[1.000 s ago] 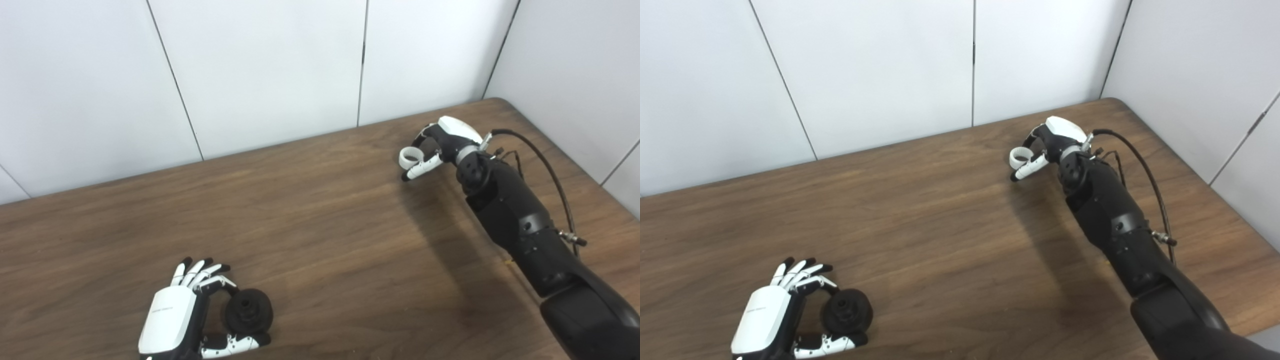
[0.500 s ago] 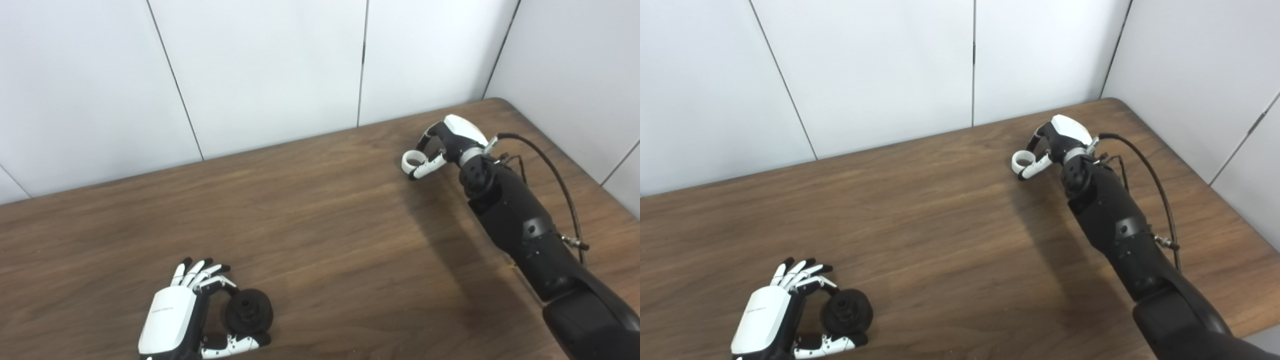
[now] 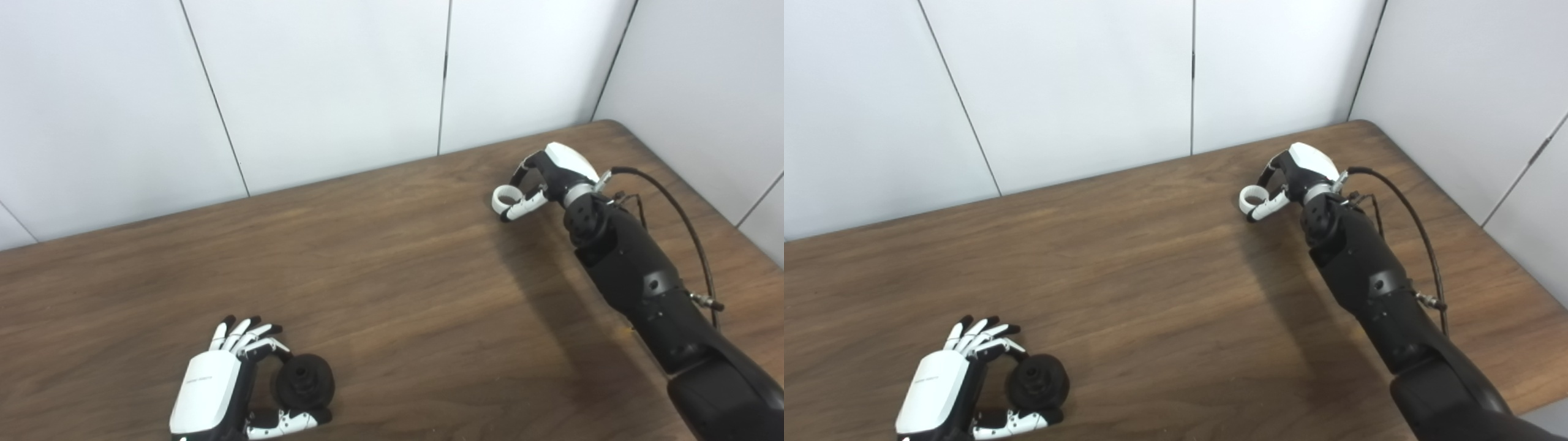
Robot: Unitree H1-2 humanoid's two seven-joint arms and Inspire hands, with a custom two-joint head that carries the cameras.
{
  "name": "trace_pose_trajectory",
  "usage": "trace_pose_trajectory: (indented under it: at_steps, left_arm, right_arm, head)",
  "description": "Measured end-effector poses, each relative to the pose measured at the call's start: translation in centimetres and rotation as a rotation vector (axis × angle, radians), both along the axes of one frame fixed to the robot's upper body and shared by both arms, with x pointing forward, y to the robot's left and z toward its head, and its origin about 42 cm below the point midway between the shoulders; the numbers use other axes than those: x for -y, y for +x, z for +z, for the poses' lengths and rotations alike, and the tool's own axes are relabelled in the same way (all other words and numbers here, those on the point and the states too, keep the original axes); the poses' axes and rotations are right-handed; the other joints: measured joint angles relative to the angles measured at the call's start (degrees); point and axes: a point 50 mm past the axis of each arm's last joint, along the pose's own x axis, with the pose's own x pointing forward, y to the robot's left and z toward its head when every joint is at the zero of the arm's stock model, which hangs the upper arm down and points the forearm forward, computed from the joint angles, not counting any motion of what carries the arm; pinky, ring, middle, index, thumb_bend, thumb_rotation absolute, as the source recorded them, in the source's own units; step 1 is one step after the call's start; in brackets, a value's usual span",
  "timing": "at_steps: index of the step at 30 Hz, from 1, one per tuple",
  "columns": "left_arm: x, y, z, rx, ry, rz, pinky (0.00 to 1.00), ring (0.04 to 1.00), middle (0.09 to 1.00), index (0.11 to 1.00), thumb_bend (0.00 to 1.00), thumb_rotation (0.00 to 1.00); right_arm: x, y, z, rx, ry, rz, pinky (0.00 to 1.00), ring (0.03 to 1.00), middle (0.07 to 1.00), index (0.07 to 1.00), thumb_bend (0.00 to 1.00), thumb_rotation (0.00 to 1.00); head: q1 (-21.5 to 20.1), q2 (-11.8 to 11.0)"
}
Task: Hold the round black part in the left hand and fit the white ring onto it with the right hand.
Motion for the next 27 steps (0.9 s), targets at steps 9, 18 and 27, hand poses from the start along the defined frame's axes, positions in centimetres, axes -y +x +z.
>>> trace_pose_trajectory:
  at_steps: [9,18,27]
  left_arm:
    - [0.1,0.0,0.0,0.001,0.003,-0.003,1.0,0.9,0.796,0.484,0.52,0.05]
    - [0.2,0.0,0.0,0.003,0.005,-0.004,1.0,0.896,0.795,0.483,0.52,0.05]
    - [1.3,0.0,0.1,0.007,0.01,0.0,1.0,0.89,0.797,0.483,0.52,0.05]
  right_arm:
    - [-4.1,-0.9,2.1,-0.066,-0.063,0.202,1.0,0.951,0.855,0.487,0.52,0.14]
    - [-8.7,-3.6,3.2,-0.09,-0.089,0.369,1.0,0.96,0.849,0.486,0.52,0.14]
    - [-12.3,-6.9,2.5,-0.104,-0.067,0.494,1.0,0.976,0.85,0.486,0.52,0.14]
  head:
    - [1.1,0.4]
    - [4.0,1.3]
    - [12.6,2.0]
